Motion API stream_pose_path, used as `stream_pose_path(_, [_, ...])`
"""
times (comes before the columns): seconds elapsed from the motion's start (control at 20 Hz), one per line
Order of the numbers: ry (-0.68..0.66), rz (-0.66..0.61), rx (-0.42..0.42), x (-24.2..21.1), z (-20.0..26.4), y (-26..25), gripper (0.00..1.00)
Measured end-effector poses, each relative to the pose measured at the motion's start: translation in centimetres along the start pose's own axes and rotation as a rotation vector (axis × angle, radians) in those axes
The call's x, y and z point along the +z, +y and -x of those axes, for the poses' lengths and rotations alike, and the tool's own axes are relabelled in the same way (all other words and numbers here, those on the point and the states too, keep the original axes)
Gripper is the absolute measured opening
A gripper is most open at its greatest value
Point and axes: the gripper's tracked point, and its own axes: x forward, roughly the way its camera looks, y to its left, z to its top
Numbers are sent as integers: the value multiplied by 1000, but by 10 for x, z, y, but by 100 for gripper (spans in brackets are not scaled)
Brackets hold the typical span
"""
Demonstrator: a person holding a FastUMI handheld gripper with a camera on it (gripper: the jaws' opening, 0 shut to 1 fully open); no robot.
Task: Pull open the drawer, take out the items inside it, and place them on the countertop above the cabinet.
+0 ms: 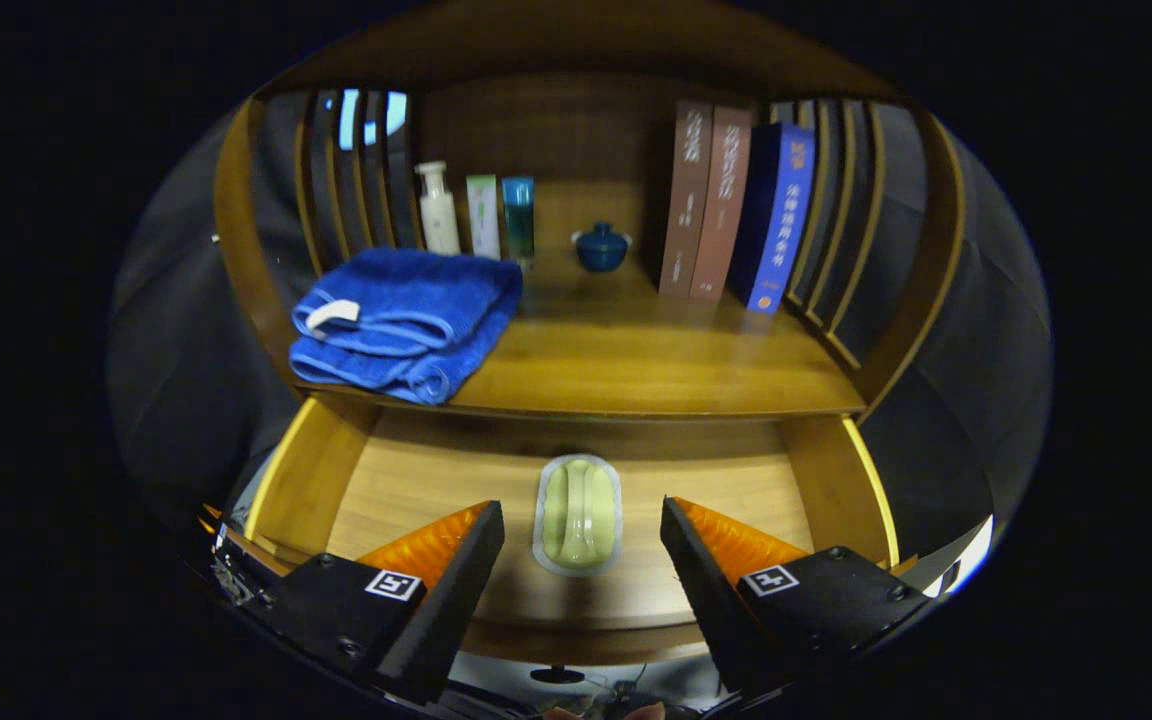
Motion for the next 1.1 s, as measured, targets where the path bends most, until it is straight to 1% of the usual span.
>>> stream_pose_path(0.15, [103, -28, 2, -8, -30, 3, 100])
stream_pose_path(0.4, [221, -55, -6, -29, -62, 2, 100])
stream_pose_path(0.55, [240, -34, -31, -34, -73, -3, 100])
stream_pose_path(0.65, [247, -41, -42, -37, -79, -5, 99])
stream_pose_path(0.7, [253, -49, -47, -38, -82, -6, 90])
stream_pose_path(0.85, [266, -65, -57, -45, -90, -8, 57])
stream_pose_path(1.0, [251, -84, -28, -45, -93, -3, 24])
stream_pose_path(1.1, [243, -54, -21, -43, -91, -4, 24])
